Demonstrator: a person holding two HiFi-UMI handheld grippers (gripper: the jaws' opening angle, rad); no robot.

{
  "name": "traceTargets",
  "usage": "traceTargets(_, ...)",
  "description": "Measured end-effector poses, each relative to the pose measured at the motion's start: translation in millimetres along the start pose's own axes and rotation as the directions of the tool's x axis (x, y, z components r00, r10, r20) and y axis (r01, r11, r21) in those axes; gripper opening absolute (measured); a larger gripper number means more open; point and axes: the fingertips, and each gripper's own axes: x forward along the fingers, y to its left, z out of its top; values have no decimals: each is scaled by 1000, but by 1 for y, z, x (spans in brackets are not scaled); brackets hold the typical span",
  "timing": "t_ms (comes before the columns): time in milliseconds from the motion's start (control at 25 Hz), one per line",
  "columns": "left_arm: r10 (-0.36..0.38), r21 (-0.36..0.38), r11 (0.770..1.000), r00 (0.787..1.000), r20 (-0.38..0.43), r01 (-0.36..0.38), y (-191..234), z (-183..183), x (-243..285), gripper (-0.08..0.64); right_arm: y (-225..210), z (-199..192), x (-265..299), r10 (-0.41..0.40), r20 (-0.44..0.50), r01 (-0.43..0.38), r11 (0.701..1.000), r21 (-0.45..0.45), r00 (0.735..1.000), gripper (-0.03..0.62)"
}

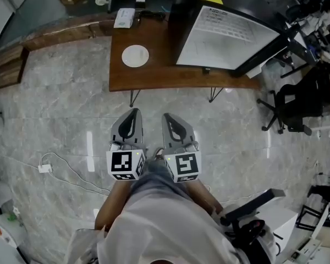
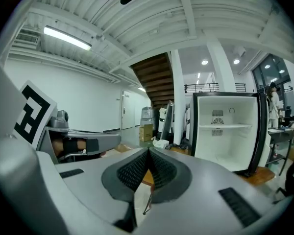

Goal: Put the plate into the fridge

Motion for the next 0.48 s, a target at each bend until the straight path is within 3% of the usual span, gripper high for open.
traceTargets(240,10,21,1000,1000,-9,-10,-13,-3,24,19,-22,-1,4,22,11,-22,999,-30,1000,18)
traceTargets(480,30,10,1000,999,-22,-30,-28,-10,68,20,-67,-14,19,52,-35,-53,998,-37,998,18)
